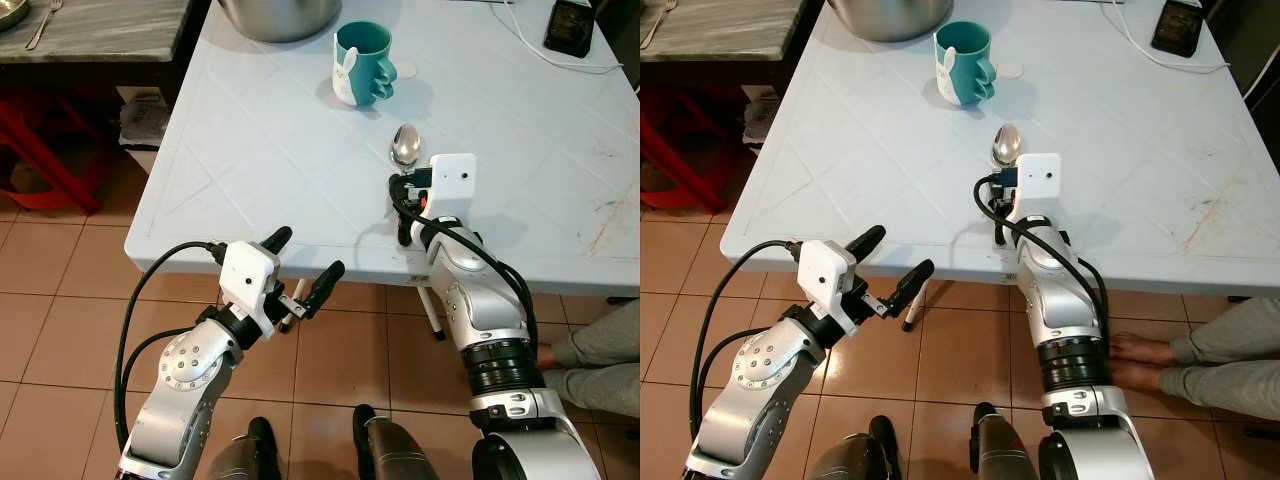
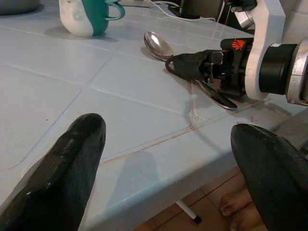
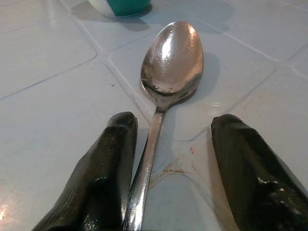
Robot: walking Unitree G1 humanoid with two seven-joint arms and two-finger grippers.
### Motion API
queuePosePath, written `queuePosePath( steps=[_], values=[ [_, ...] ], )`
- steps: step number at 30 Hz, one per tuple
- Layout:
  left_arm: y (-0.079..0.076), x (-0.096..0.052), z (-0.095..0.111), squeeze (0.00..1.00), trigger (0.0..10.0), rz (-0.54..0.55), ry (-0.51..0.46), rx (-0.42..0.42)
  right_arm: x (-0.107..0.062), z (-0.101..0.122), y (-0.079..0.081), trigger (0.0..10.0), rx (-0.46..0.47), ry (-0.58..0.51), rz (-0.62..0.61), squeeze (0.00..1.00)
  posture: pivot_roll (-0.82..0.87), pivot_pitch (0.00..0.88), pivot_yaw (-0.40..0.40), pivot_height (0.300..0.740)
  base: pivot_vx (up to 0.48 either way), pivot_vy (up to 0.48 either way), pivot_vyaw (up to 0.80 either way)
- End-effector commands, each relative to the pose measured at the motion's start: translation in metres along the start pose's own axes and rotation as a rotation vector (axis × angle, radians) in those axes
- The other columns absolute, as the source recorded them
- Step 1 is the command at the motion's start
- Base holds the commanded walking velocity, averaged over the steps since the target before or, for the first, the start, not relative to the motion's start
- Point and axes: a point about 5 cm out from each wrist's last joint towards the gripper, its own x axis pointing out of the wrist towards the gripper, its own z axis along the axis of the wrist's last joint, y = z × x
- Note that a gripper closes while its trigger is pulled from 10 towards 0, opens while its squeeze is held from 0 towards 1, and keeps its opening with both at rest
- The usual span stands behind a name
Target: Setting the table
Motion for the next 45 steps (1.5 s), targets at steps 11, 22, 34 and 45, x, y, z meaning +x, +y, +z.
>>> queuePosePath(
  steps=[11,22,34,45],
  values=[
    [-0.003,-0.002,-0.003,0.0,10.0,-0.004,0.02,0.003,0.0,-0.015,0.021,0.0,0.007,0.074,0.092,0.0,-0.11,0.329,0.025,0.74,0.0,0.0,0.0],
    [-0.005,0.0,0.0,0.0,10.0,-0.045,0.009,0.005,-0.001,-0.019,0.021,0.0,0.014,0.108,0.071,0.0,-0.11,0.327,0.024,0.74,0.0,0.0,0.0],
    [0.006,0.001,-0.006,0.0,10.0,-0.008,0.031,0.077,-0.001,-0.022,0.015,0.0,0.005,0.129,0.05,0.0,-0.12,0.315,0.02,0.74,0.0,0.0,0.0],
    [0.016,-0.001,-0.012,0.0,10.0,0.03,0.045,0.103,-0.002,-0.029,0.012,0.0,0.009,0.169,0.028,0.0,-0.12,0.315,0.019,0.74,0.0,0.0,0.0]
  ],
)
